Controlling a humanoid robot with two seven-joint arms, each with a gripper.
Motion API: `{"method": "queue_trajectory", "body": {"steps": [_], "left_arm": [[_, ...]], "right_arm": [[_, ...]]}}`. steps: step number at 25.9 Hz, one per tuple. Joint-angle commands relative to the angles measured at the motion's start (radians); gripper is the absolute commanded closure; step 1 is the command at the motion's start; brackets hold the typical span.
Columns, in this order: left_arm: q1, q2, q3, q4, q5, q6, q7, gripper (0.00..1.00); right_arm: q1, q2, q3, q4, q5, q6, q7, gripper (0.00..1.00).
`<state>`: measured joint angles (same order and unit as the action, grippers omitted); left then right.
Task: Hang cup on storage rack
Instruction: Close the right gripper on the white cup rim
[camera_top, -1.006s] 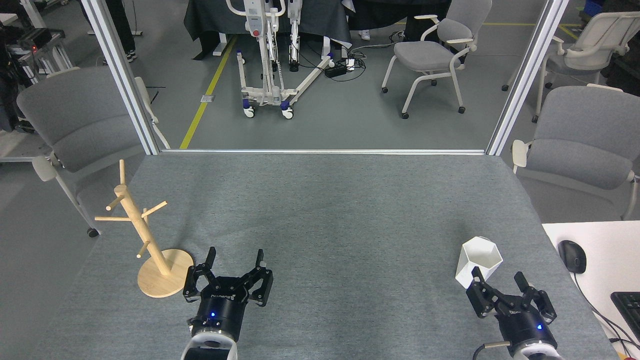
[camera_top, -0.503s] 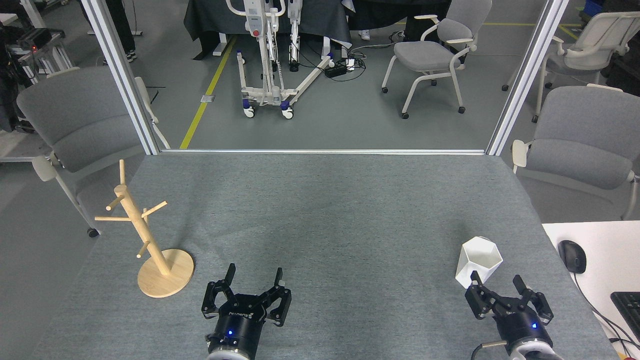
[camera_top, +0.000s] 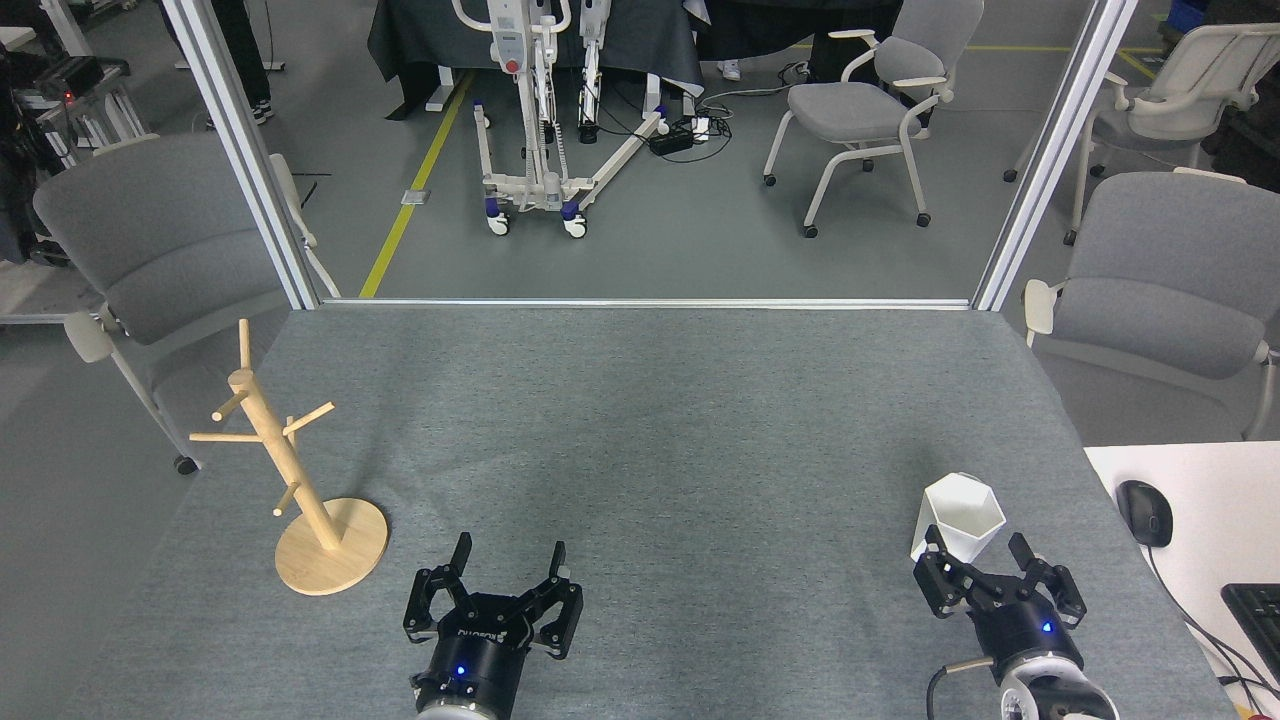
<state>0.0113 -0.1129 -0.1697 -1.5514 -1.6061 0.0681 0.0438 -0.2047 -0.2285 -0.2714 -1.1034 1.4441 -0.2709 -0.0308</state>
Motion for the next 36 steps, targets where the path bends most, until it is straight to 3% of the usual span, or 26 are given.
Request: {"method": "queue_trajectory", "body": {"steps": [1, 14, 20, 36], "left_arm": [[-0.001, -0.001, -0.001, 0.001, 0.0, -0.001, -0.001, 0.0], [-0.034, -0.004, 0.009, 0.068, 0.0, 0.004, 0.011, 0.0], [-0.034, -0.01, -0.001, 0.08, 0.002, 0.062, 0.01, 0.0], [-0.056, -0.004, 0.01, 0.079, 0.003, 0.032, -0.002, 0.0]], "right_arm": [[-0.016, 0.0, 0.001, 0.02, 0.002, 0.006, 0.0, 0.01], [-0.039, -0.003, 0.001, 0.065, 0.001, 0.006, 0.0, 0.01], [-0.064, -0.008, 0.001, 0.086, 0.001, 0.019, 0.0, 0.01], [-0.136, -0.029, 0.029, 0.194, 0.001, 0.021, -0.052, 0.01]]}}
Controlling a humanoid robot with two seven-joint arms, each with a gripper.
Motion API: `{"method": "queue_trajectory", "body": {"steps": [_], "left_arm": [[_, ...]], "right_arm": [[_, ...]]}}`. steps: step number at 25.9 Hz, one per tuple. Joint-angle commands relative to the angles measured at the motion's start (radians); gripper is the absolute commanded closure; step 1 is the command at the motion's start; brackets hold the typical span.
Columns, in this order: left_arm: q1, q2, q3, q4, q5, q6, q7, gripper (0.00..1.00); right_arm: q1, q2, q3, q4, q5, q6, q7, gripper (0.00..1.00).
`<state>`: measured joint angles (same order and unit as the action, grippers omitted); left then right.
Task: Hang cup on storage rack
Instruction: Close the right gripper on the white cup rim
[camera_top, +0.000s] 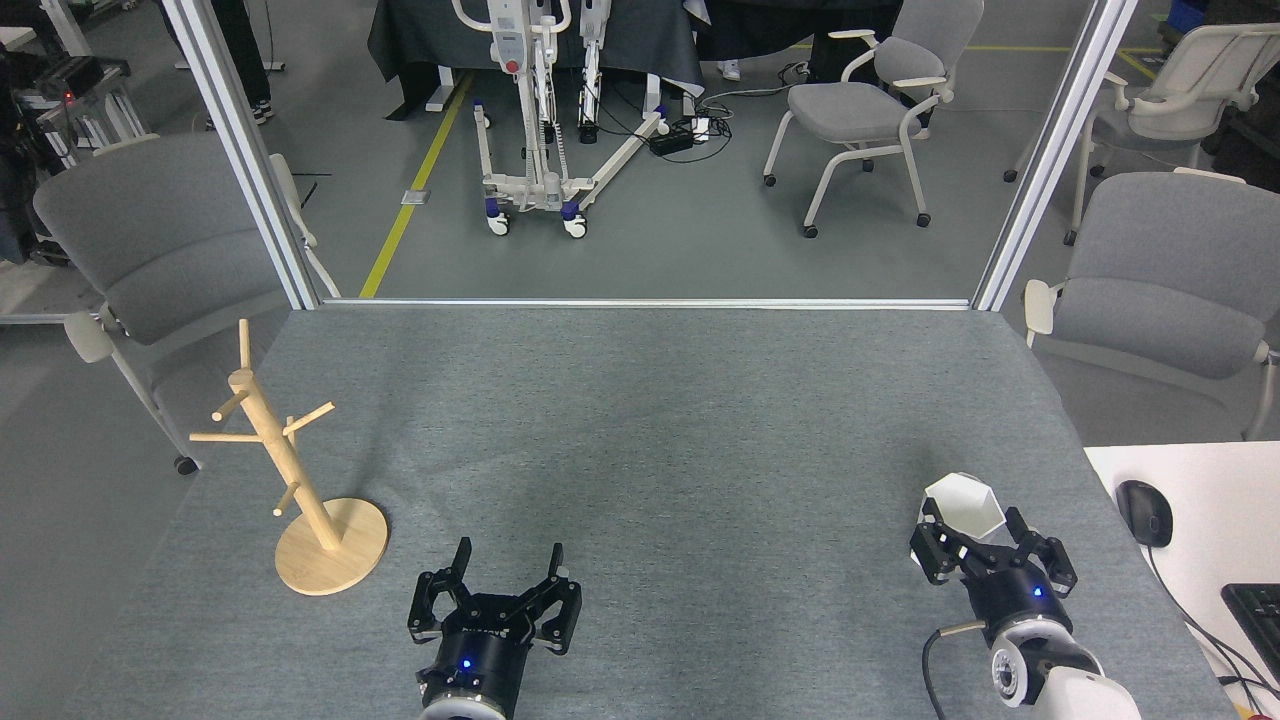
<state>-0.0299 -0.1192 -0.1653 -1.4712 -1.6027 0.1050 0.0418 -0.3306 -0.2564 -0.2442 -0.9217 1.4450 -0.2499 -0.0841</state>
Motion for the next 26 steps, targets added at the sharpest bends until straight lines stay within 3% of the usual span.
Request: {"method": "queue_trajectory", "body": {"steps": [1, 19, 26], "left_arm": [[-0.019, 0.006, 0.007, 0.002, 0.001, -0.005, 0.0, 0.0], [-0.028, 0.009, 0.015, 0.009, 0.0, -0.004, 0.003, 0.0], [-0.128, 0.009, 0.061, 0.011, 0.012, -0.008, -0.007, 0.0]], "right_arm": [[-0.01, -0.001, 0.002, 0.014, 0.0, 0.0, 0.001, 0.01], [-0.059, -0.001, 0.026, 0.081, 0.018, 0.015, 0.003, 0.01], [-0.062, -0.001, 0.034, 0.096, 0.028, 0.02, 0.003, 0.01]]}}
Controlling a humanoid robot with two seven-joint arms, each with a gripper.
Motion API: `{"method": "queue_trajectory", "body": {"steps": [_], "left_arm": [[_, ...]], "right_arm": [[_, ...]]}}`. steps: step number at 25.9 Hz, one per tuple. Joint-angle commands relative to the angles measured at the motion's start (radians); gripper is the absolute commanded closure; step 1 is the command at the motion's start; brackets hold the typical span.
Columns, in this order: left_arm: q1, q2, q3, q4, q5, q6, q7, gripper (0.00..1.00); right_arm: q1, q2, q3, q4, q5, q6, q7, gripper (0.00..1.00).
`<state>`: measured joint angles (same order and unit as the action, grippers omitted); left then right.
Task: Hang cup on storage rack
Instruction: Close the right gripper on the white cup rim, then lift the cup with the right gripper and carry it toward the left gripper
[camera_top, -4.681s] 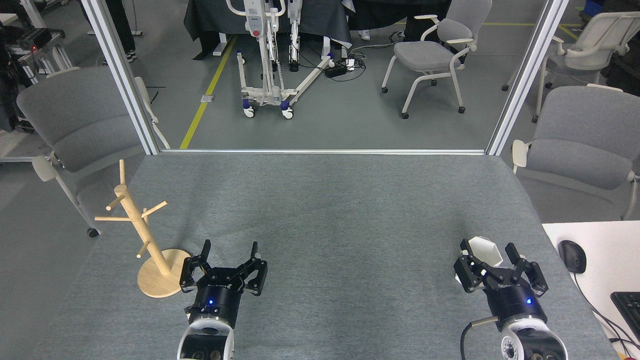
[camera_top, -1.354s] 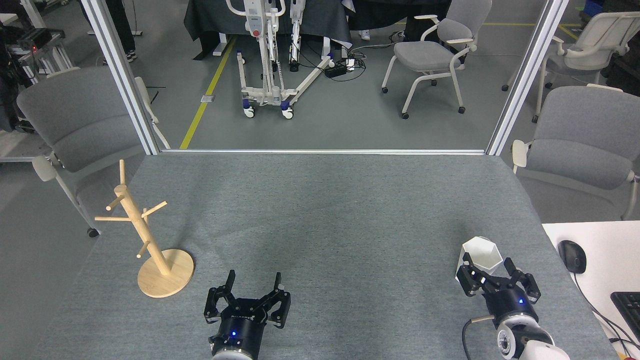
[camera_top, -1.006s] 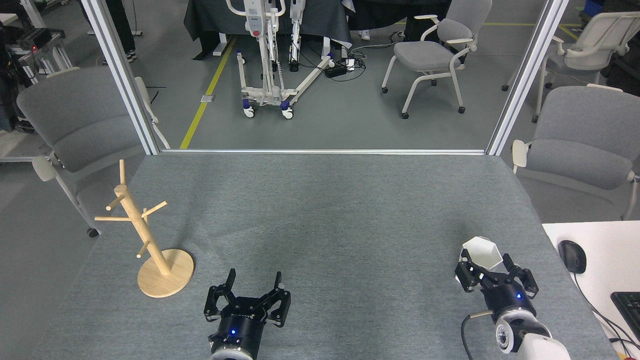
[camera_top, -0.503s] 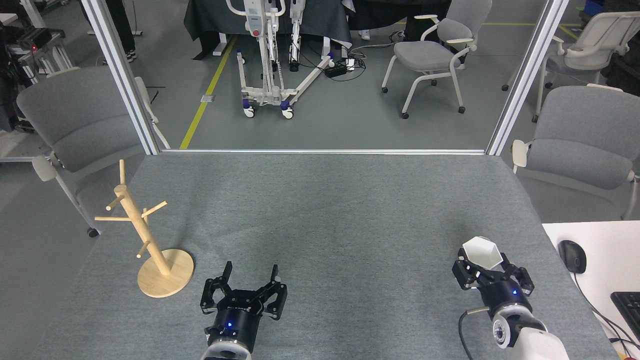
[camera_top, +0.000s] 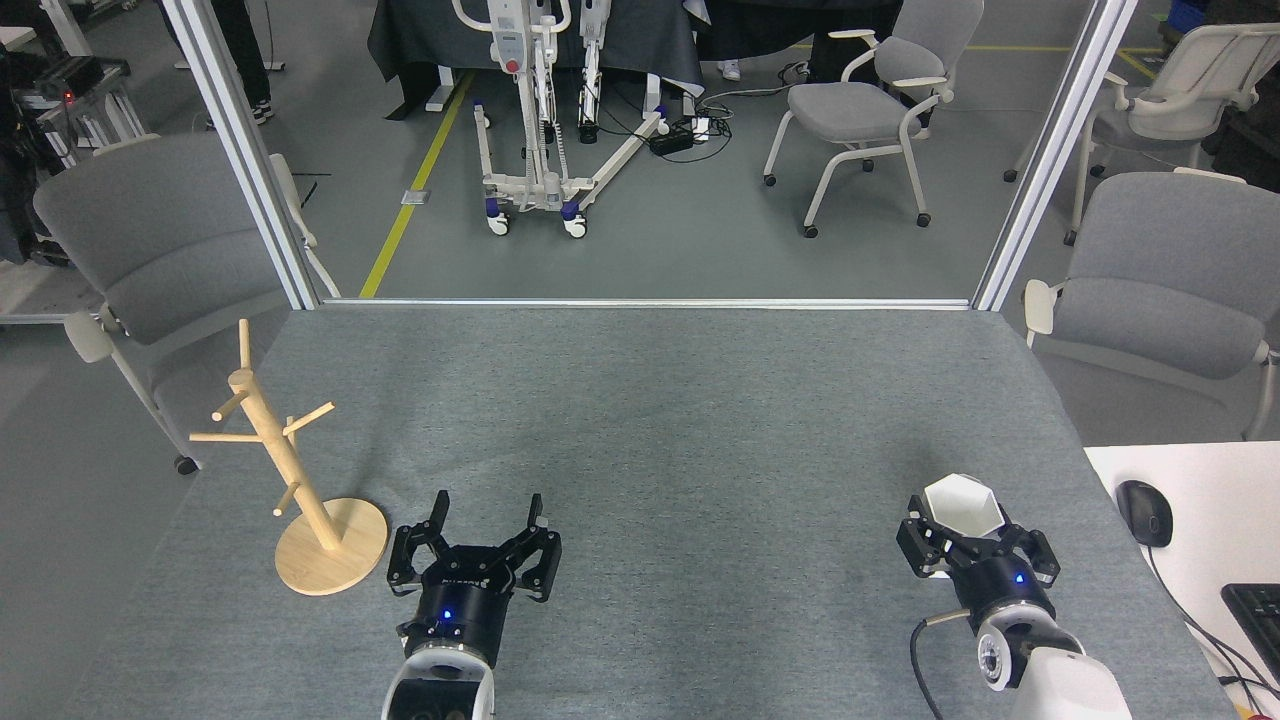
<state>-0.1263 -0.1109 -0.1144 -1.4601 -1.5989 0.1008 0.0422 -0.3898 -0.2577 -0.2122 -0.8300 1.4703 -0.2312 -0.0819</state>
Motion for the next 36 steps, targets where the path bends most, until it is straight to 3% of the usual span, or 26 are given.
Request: {"method": "queue_trajectory", "body": {"steps": [1, 12, 14, 16, 17, 22, 27, 30, 36], "left_arm": [[-0.035, 0.0, 0.01, -0.002, 0.014, -0.004, -0.012, 0.0], [-0.027, 0.005, 0.012, -0.006, 0.019, -0.029, -0.016, 0.0], [-0.023, 0.005, 0.012, -0.006, 0.019, -0.029, -0.016, 0.0], [-0.019, 0.005, 0.018, -0.003, 0.017, -0.027, -0.016, 0.0], [-0.019, 0.005, 0.018, -0.003, 0.017, -0.027, -0.016, 0.0], [-0.018, 0.005, 0.022, -0.005, 0.017, -0.021, -0.016, 0.0], [-0.019, 0.007, 0.05, -0.006, 0.017, -0.029, -0.001, 0.0], [-0.018, 0.023, 0.048, -0.014, 0.017, -0.046, 0.022, 0.0], [0.004, 0.053, 0.048, -0.039, 0.017, -0.107, 0.051, 0.0]], "right_arm": [[-0.004, 0.0, 0.002, 0.005, 0.004, 0.001, 0.001, 0.01], [-0.006, 0.0, 0.007, 0.014, 0.005, 0.001, 0.001, 0.04], [-0.006, 0.0, 0.007, 0.014, 0.005, 0.001, 0.001, 0.2], [-0.006, 0.002, 0.007, 0.014, 0.007, 0.001, 0.001, 0.47], [-0.004, 0.002, 0.007, 0.014, 0.005, 0.0, 0.001, 0.51], [-0.006, 0.0, 0.005, 0.012, -0.002, -0.011, 0.004, 0.62], [-0.02, -0.015, 0.004, -0.012, -0.008, -0.014, 0.022, 0.62], [-0.02, -0.015, -0.003, -0.094, -0.01, -0.011, 0.114, 0.62], [0.02, -0.006, -0.055, -0.42, -0.024, -0.007, 0.39, 0.61]]}}
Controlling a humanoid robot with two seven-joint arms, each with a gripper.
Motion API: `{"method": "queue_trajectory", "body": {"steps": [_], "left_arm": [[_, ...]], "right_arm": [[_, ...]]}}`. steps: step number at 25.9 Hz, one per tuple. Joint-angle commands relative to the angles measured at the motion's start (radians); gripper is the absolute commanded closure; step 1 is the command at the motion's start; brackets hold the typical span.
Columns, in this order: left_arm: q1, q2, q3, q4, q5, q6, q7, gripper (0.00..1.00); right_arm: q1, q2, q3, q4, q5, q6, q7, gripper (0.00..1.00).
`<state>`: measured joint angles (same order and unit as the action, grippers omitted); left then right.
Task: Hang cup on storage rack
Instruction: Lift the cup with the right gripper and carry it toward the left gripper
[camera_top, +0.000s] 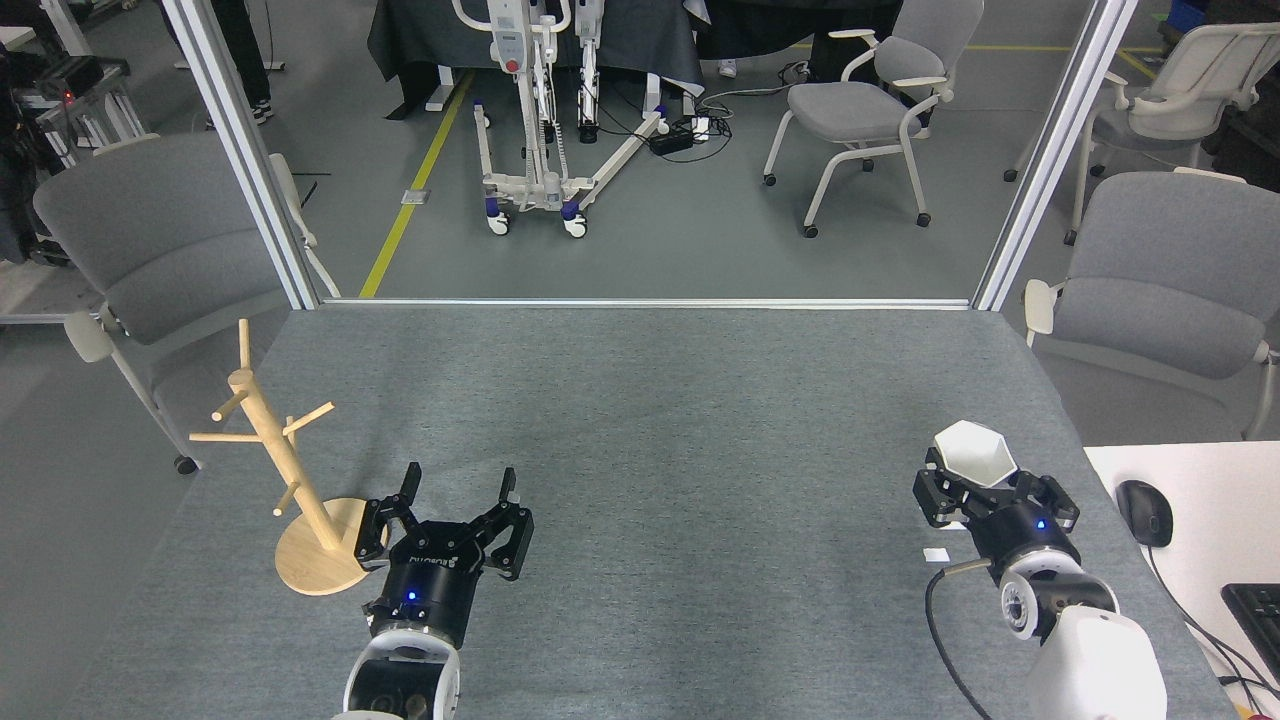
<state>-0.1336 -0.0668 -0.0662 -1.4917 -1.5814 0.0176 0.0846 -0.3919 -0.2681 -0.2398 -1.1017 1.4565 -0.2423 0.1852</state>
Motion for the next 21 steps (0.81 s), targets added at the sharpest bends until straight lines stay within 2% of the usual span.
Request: {"method": "queue_trajectory", "body": {"steps": [1, 3, 5, 9, 12, 16, 19, 21], "left_arm": [[0.012, 0.01, 0.0, -0.007, 0.0, -0.027, 0.011, 0.0], [0.034, 0.03, -0.003, -0.019, -0.005, -0.045, 0.012, 0.0], [0.069, 0.073, -0.006, -0.059, -0.011, -0.088, 0.02, 0.0], [0.132, 0.108, -0.047, -0.134, -0.015, -0.191, 0.041, 0.01], [0.146, 0.133, -0.104, -0.17, -0.058, -0.215, 0.04, 0.01], [0.135, 0.133, -0.193, -0.168, -0.227, -0.217, 0.034, 0.01], [0.094, 0.128, -0.247, -0.162, -0.25, -0.237, 0.023, 0.01], [0.055, 0.127, -0.274, -0.159, -0.252, -0.261, 0.011, 0.01]], "right_arm": [[0.031, 0.004, -0.029, -0.21, -0.027, 0.008, 0.166, 0.61], [0.048, 0.007, -0.027, -0.316, -0.059, 0.011, 0.221, 0.61], [0.062, 0.016, -0.024, -0.397, -0.062, 0.015, 0.258, 0.61], [0.068, 0.03, 0.04, -0.5, -0.064, 0.116, 0.301, 0.61], [0.065, 0.024, 0.146, -0.541, -0.064, 0.251, 0.306, 0.61], [0.061, 0.023, 0.333, -0.584, -0.058, 0.498, 0.323, 0.61], [0.053, 0.015, 0.459, -0.603, -0.038, 0.681, 0.35, 0.61], [0.051, 0.013, 0.52, -0.619, -0.002, 0.773, 0.373, 0.61]]}}
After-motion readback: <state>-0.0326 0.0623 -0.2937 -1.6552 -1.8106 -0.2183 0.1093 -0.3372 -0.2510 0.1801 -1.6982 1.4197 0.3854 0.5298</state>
